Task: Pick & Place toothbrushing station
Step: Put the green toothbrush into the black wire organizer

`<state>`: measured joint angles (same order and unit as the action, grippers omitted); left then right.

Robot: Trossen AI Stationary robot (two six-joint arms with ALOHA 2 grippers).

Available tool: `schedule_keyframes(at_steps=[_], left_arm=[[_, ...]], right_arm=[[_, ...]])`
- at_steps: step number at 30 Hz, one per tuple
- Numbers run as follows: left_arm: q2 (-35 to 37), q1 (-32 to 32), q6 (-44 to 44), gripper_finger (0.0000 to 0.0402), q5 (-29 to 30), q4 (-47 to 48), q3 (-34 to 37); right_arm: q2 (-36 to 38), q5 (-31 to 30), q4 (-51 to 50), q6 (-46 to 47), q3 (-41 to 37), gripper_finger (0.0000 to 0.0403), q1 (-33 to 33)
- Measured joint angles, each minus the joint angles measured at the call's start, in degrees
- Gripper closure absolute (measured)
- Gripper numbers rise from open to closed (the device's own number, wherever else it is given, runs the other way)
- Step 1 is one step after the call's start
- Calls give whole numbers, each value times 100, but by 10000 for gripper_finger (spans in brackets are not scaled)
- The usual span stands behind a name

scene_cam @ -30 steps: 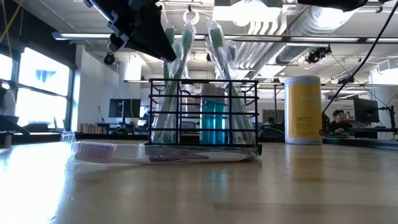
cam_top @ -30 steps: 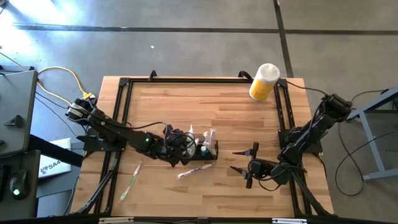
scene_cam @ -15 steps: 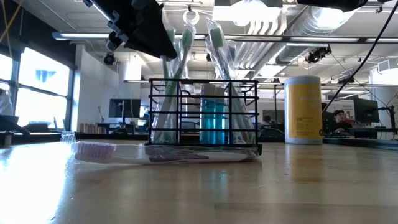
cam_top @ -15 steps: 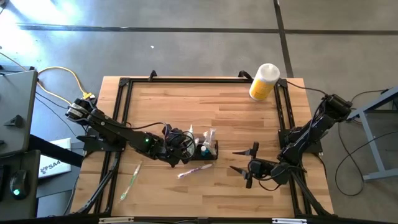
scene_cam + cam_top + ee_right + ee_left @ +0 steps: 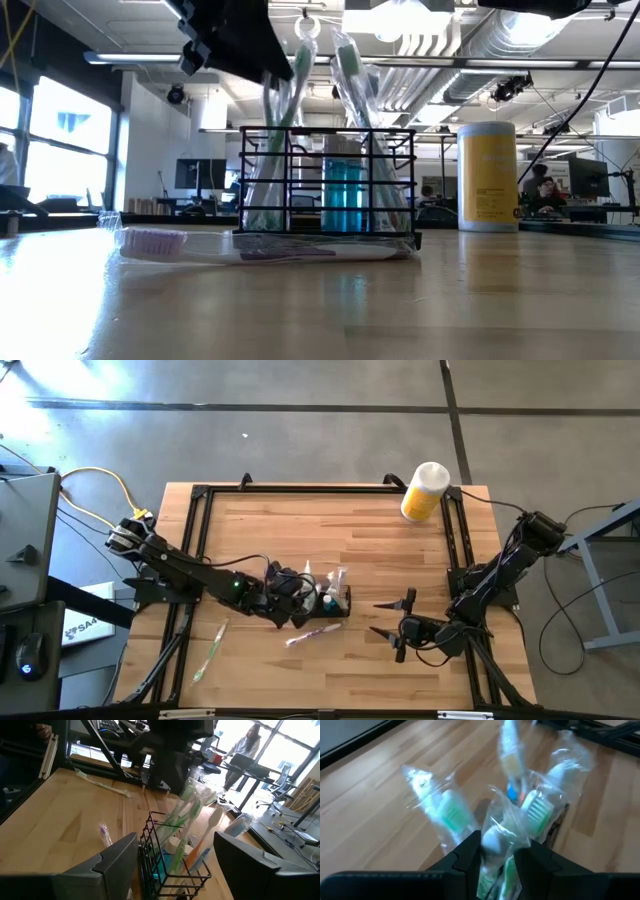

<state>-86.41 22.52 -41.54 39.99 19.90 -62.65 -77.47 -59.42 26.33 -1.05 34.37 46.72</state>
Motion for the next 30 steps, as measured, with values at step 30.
schedule_keyframes(at_steps=[30], left_arm=[[1,0,72,293,-178,2419,-1387]], right_arm=[[0,2,-4,114,0,149,4]])
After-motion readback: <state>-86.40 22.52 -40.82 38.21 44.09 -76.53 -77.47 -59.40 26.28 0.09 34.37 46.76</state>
